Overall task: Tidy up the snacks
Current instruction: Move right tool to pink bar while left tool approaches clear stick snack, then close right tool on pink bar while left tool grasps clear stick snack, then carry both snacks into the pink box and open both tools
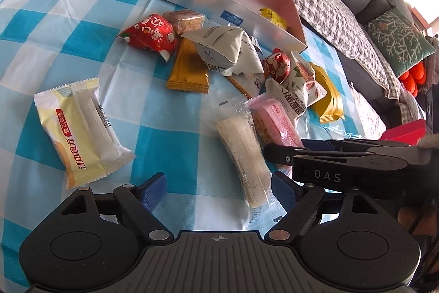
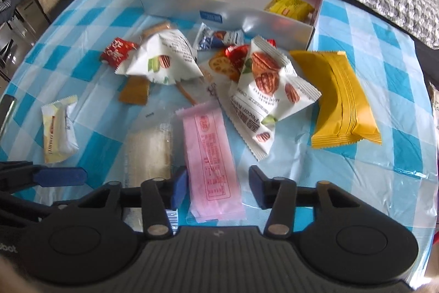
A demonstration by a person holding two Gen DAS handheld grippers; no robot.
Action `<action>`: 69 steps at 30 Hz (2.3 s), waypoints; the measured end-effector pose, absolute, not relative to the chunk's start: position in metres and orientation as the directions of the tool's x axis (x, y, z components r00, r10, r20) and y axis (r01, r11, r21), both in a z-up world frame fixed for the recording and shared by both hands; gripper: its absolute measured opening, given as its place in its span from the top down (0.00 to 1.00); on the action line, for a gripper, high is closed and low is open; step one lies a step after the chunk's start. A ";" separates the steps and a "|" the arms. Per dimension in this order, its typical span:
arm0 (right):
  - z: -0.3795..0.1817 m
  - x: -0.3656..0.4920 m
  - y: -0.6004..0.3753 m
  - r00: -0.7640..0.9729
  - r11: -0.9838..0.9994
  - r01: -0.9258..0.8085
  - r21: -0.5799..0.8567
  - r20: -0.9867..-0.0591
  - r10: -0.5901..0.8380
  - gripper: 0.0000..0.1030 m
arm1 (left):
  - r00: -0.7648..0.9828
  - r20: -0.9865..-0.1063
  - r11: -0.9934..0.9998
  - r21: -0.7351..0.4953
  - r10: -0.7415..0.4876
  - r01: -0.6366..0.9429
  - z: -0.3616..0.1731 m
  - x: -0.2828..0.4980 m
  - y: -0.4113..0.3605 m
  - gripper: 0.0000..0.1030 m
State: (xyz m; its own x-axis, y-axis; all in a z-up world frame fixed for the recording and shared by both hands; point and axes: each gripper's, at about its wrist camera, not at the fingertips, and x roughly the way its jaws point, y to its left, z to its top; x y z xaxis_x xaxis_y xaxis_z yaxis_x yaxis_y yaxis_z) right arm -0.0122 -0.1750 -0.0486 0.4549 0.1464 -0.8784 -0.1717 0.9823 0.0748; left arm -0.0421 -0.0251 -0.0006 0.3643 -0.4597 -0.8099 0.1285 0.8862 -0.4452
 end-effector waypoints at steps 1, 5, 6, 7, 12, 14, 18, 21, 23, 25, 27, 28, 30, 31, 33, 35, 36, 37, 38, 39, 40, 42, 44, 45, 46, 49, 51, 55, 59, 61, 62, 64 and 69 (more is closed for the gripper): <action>-0.048 -0.013 -0.175 0.457 0.982 -0.174 0.077 -0.877 0.150 0.66 | 0.365 -0.811 0.887 -0.442 -0.458 0.130 -0.001 -0.042 -0.025 0.18; -0.040 -0.015 -0.182 0.485 0.979 -0.156 0.130 -0.854 0.191 0.70 | 0.369 -0.802 0.882 -0.449 -0.469 0.146 0.000 -0.042 -0.028 0.18; -0.036 -0.016 -0.185 0.497 0.977 -0.147 0.153 -0.843 0.206 0.71 | 0.374 -0.797 0.879 -0.453 -0.475 0.150 0.001 -0.042 -0.029 0.18; -0.032 -0.017 -0.188 0.512 0.975 -0.138 0.173 -0.830 0.220 0.71 | 0.380 -0.792 0.877 -0.455 -0.478 0.156 0.002 -0.043 -0.031 0.18; -0.009 -0.021 -0.205 0.609 0.956 -0.111 0.270 -0.742 0.280 0.71 | 0.424 -0.790 0.896 -0.392 -0.443 0.207 0.000 -0.044 -0.058 0.12; 0.000 -0.022 -0.212 0.650 0.949 -0.094 0.303 -0.703 0.288 0.71 | 0.455 -0.793 0.913 -0.324 -0.405 0.248 0.000 -0.046 -0.072 0.12; 0.003 -0.020 -0.221 0.687 0.945 -0.055 0.324 -0.674 0.271 0.71 | 0.495 -0.796 0.927 -0.212 -0.347 0.309 -0.001 -0.053 -0.088 0.26; -0.001 -0.020 -0.225 0.682 0.943 -0.045 0.329 -0.680 0.269 0.71 | 0.494 -0.790 0.922 -0.230 -0.363 0.310 0.000 -0.049 -0.079 0.61; 0.000 -0.021 -0.229 0.689 0.942 -0.038 0.332 -0.675 0.266 0.71 | 0.479 -0.791 0.920 -0.274 -0.382 0.282 -0.001 -0.043 -0.068 0.77; 0.002 -0.023 -0.232 0.696 0.936 -0.028 0.350 -0.666 0.270 0.71 | 0.467 -0.787 0.913 -0.307 -0.403 0.269 -0.002 -0.040 -0.061 0.79; 0.003 -0.024 -0.233 0.700 0.936 -0.025 0.351 -0.662 0.267 0.71 | 0.466 -0.789 0.913 -0.306 -0.401 0.268 -0.001 -0.040 -0.058 0.80; 0.003 -0.024 -0.232 0.702 0.936 -0.025 0.351 -0.661 0.266 0.71 | 0.469 -0.788 0.914 -0.302 -0.399 0.270 0.001 -0.040 -0.057 0.80; 0.004 -0.025 -0.233 0.706 0.935 -0.025 0.355 -0.656 0.268 0.71 | 0.467 -0.785 0.911 -0.310 -0.407 0.273 0.003 -0.040 -0.053 0.82; 0.005 -0.025 -0.233 0.708 0.934 -0.024 0.357 -0.653 0.268 0.71 | 0.458 -0.783 0.904 -0.326 -0.421 0.275 0.005 -0.041 -0.052 0.83; 0.005 -0.025 -0.236 0.713 0.932 -0.016 0.363 -0.649 0.265 0.71 | 0.445 -0.777 0.894 -0.351 -0.445 0.279 0.008 -0.040 -0.048 0.84; 0.005 -0.025 -0.239 0.717 0.929 0.000 0.369 -0.648 0.257 0.71 | 0.445 -0.771 0.888 -0.356 -0.456 0.292 0.010 -0.041 -0.047 0.84; 0.005 -0.025 -0.240 0.718 0.929 0.008 0.369 -0.649 0.252 0.71 | 0.447 -0.770 0.887 -0.350 -0.455 0.300 0.009 -0.041 -0.047 0.84; 0.005 -0.026 -0.240 0.719 0.929 0.016 0.370 -0.650 0.247 0.71 | 0.445 -0.774 0.889 -0.342 -0.451 0.306 0.008 -0.041 -0.049 0.84; 0.004 -0.026 -0.241 0.720 0.928 0.021 0.371 -0.650 0.244 0.71 | 0.440 -0.779 0.890 -0.338 -0.448 0.307 0.007 -0.041 -0.049 0.84; 0.004 -0.026 -0.240 0.720 0.929 0.024 0.370 -0.651 0.241 0.71 | 0.434 -0.781 0.889 -0.338 -0.448 0.309 0.006 -0.041 -0.050 0.84; 0.004 -0.026 -0.240 0.719 0.929 0.022 0.369 -0.652 0.242 0.71 | 0.428 -0.783 0.886 -0.335 -0.451 0.320 0.005 -0.041 -0.051 0.84; 0.003 -0.025 -0.237 0.715 0.930 0.014 0.366 -0.654 0.247 0.71 | 0.413 -0.803 0.891 -0.305 -0.430 0.336 0.000 -0.041 -0.057 0.79; 0.003 -0.024 -0.235 0.711 0.933 0.008 0.359 -0.658 0.247 0.71 | 0.426 -0.803 0.890 -0.265 -0.417 0.372 -0.003 -0.045 -0.062 0.78; 0.002 -0.024 -0.235 0.710 0.934 0.008 0.358 -0.659 0.247 0.71 | 0.434 -0.805 0.888 -0.234 -0.405 0.395 -0.003 -0.048 -0.067 0.77; 0.002 -0.024 -0.235 0.709 0.934 0.008 0.358 -0.660 0.247 0.71 | 0.437 -0.806 0.885 -0.214 -0.399 0.414 -0.002 -0.050 -0.071 0.71; 0.003 -0.024 -0.237 0.714 0.933 0.005 0.361 -0.655 0.250 0.71 | 0.446 -0.804 0.880 -0.188 -0.393 0.436 -0.002 -0.055 -0.076 0.67; 0.003 -0.024 -0.238 0.715 0.932 0.008 0.362 -0.654 0.248 0.71 | 0.460 -0.809 0.888 -0.153 -0.365 0.434 -0.001 -0.054 -0.077 0.80; 0.004 -0.025 -0.241 0.722 0.929 0.017 0.369 -0.648 0.244 0.71 | 0.452 -0.808 0.893 -0.189 -0.378 0.409 0.000 -0.045 -0.067 0.83; 0.005 -0.026 -0.240 0.727 0.927 0.021 0.374 -0.642 0.243 0.71 | 0.461 -0.808 0.905 -0.196 -0.367 0.378 0.004 -0.038 -0.056 0.84; 0.005 -0.026 -0.239 0.729 0.926 0.015 0.376 -0.639 0.248 0.71 | 0.462 -0.798 0.905 -0.231 -0.386 0.358 0.009 -0.033 -0.047 0.84; 0.006 -0.026 -0.238 0.730 0.926 0.013 0.377 -0.637 0.249 0.71 | 0.464 -0.790 0.901 -0.251 -0.401 0.353 0.012 -0.032 -0.043 0.84; 0.006 -0.026 -0.239 0.730 0.925 0.014 0.381 -0.635 0.251 0.71 | 0.474 -0.773 0.896 -0.275 -0.422 0.350 0.019 -0.030 -0.037 0.84; 0.004 -0.026 -0.241 0.731 0.920 0.028 0.391 -0.636 0.248 0.71 | 0.490 -0.749 0.889 -0.310 -0.447 0.337 0.032 -0.027 -0.026 0.84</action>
